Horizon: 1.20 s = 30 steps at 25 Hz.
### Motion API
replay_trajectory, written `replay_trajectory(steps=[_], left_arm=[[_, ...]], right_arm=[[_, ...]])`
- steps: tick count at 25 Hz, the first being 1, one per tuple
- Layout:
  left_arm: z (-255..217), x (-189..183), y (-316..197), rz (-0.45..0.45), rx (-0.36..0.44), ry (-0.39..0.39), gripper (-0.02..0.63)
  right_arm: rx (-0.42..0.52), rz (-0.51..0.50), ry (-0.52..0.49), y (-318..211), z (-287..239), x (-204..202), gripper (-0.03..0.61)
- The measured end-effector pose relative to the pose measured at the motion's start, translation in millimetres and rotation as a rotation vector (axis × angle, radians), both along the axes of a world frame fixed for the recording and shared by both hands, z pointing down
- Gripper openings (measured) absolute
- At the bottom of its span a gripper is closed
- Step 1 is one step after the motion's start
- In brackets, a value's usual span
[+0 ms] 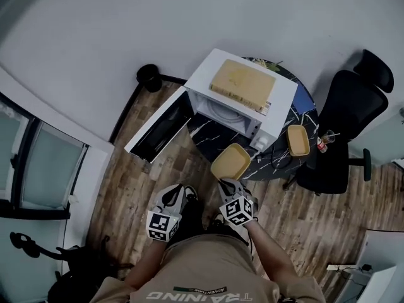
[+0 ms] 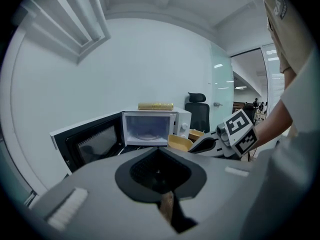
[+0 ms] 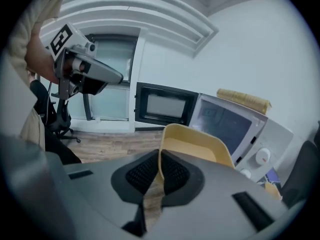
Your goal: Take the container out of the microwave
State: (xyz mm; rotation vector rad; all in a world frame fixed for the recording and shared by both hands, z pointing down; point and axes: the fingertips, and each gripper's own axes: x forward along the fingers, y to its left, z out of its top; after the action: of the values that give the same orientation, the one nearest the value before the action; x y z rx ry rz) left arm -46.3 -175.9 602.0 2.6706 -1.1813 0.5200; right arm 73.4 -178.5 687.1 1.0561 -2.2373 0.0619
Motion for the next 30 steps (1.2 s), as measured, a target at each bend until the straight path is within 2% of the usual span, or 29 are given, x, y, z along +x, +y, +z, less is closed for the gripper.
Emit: replay_trajectory(steps=[3,7,14,20,24,27,30], left_arm=[[2.1,-4.6,20.5,0.006,-0.022,-0.021,0.008],[-1.6,-9.2,34.1,0.023,-0.022,-0.013,0.008],[-18.2,-32.0,51.7,0.084,0.049,0.03,0.008],[-18.8,-77.8,74.4,0.085,0.041,0.096,0.008],[3.4,-100.8,78.5,0.093,-0.004,0.117,0.008],[17.1,-102.1,85.1,0.097,-0.026,0.126,0.008],[11.9,-91.6,97.5,0.123,-0.02,0.136,0.008]], right_arm=[[-0.036,0.019,-0.019,19.1,9.3,1.1,0.011],[-0.069,0.05,-0.012,37.5,19.6,2.0,0.011],[-0.054,0.151,0.009,61.8,6.5,-6.6,0.011],[-0.059,0.243,0.01,92.0,-9.3,-35.7,0.011],[-0.051,0.262,0.014,103.5,-15.0,-61.7,0.011],[-0.04,0.256,0.004,107.9,-21.9,-78.9,0.011],[-0.031,0.237,-0.009,111.2,-31.2,-91.6,0.011]])
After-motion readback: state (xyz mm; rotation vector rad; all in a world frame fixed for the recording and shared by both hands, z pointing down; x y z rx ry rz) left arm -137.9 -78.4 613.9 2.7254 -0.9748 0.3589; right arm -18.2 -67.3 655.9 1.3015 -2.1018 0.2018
